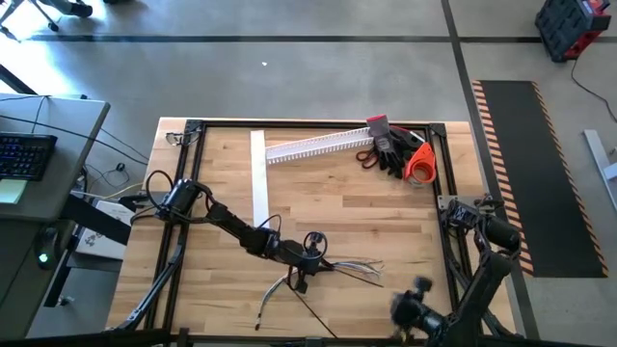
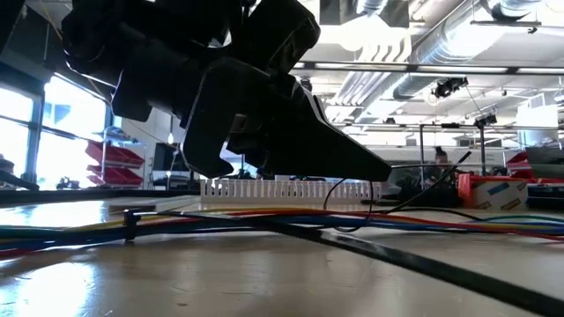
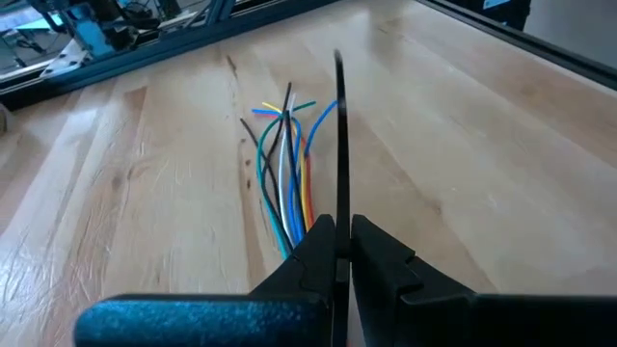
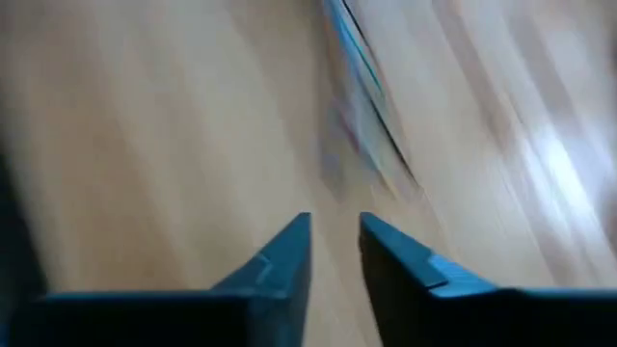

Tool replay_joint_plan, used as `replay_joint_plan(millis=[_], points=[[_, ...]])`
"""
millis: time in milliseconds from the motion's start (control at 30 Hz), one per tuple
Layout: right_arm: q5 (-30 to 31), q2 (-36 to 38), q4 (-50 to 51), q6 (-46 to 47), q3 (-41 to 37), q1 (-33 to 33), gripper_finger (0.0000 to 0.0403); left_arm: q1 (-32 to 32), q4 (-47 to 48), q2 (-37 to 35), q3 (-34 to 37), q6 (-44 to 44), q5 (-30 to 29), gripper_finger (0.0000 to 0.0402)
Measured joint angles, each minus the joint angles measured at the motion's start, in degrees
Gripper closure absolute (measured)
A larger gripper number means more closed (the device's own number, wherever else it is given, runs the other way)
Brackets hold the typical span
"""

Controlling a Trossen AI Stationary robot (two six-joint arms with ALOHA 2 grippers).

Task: Ziptie cables
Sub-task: Wrap the cable wires with the black zip tie

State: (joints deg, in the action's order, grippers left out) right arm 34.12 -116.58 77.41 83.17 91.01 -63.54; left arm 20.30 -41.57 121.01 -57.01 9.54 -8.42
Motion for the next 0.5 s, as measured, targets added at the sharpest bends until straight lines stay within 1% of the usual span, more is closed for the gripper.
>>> replay_joint_plan(millis=[100,167,233,333,400,500], points=[[13.69,0.10,-13.75,-12.71,-0.51,0.62,0.0280,0.12,-0.06,0.00,0.00,-0.31,0.02,0.0398],[18.13,0.12,-20.54,-18.57,-2.40,2.56,0.0258,0.28,-0.14,0.00,0.00,-0.37,0.11,0.0398],[19.73,0.08,-28.22,-23.10,-5.82,5.03,0.0243,0.51,-0.30,0.00,0.00,0.02,0.13,0.0398],[21.71,0.04,-40.13,-28.91,-12.14,8.67,0.0237,0.78,-0.28,0.00,0.00,0.03,0.19,0.0398],[21.78,0.01,-44.88,-30.55,-15.50,10.97,0.0238,0.87,-0.28,0.00,0.00,0.09,0.19,0.0398],[20.10,-0.01,-49.94,-30.72,-19.82,14.10,0.0248,0.89,-0.27,0.00,0.00,0.08,0.32,0.0398]])
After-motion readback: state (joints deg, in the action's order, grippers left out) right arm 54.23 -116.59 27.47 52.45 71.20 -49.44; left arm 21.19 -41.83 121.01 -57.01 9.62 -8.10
